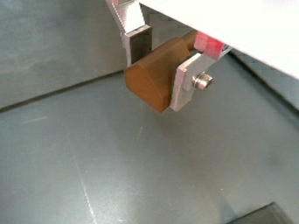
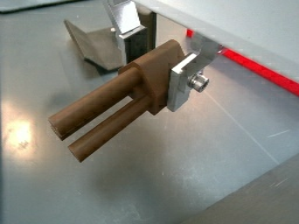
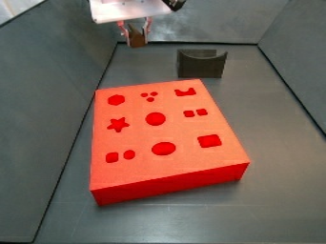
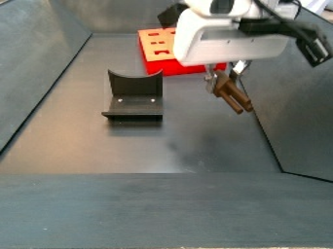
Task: Pick up the 3 prong object. Move up. Place the 3 prong object on the fixture. Regrasp the 3 prong object. Move to above the board. Insert the 3 prong object.
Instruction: Place the 3 prong object on the fixture.
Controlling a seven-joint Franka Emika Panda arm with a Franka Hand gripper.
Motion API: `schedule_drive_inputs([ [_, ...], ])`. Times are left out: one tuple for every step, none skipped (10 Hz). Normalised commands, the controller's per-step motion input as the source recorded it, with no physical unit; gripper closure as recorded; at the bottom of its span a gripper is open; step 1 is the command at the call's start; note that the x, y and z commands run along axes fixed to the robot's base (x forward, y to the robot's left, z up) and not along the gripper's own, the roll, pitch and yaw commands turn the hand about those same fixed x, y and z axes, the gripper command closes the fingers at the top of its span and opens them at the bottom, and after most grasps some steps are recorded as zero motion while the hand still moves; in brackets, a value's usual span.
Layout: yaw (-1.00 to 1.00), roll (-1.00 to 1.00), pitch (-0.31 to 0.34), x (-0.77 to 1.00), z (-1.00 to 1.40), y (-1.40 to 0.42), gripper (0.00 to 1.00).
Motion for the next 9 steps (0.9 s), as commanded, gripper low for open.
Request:
schedule_drive_inputs([
  [0.01,-0.05,0.010,-0.01,1.00,0.00,1.00],
  [0.02,-0.08,0.022,-0.01,1.00,-0.01,1.00],
  [0.03,-0.10,0.023,-0.01,1.00,-0.01,1.00],
  [0.03,-0.11,0.021,-0.02,1.00,-0.01,1.00],
  [0.02,-0.13,0.020,-0.02,1.00,-0.02,1.00],
  [0.02,-0.15,0.017,-0.03,1.00,-0.02,1.00],
  [0.01,-0.16,0.017,-0.03,0.96,-0.02,1.00],
  [-0.01,-0.17,0.015,-0.02,0.81,-0.01,1.00],
  [-0.02,-0.18,0.017,-0.02,0.72,-0.01,1.00],
])
